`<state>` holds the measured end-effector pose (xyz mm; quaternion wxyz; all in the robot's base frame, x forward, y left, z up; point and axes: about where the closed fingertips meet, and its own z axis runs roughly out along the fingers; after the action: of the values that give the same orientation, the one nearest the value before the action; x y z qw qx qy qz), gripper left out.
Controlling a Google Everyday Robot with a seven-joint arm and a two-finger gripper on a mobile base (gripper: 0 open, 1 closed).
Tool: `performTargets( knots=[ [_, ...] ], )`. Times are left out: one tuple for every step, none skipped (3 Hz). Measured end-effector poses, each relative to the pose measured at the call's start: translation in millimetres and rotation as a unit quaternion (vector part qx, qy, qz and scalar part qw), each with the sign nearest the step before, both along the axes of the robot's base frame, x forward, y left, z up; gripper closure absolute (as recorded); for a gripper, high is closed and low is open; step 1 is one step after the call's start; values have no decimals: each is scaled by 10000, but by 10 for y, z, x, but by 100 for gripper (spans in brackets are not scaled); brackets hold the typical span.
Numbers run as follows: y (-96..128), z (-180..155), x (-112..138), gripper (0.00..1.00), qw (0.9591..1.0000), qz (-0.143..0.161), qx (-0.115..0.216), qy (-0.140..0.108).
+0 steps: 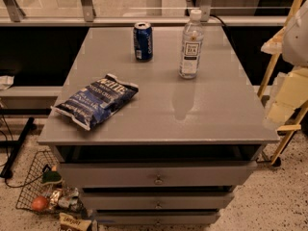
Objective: Move blue plastic bottle near blue chip bag
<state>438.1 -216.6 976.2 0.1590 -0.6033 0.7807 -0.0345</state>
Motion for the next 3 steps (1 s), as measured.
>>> performTargets(
  knots=[
    [0, 0, 1, 0, 10000, 0, 1, -1],
    [-8, -49, 400, 0, 9976, -115, 624, -273],
    [11, -115, 1127, 0, 9808, -463, 1753, -721]
  ],
)
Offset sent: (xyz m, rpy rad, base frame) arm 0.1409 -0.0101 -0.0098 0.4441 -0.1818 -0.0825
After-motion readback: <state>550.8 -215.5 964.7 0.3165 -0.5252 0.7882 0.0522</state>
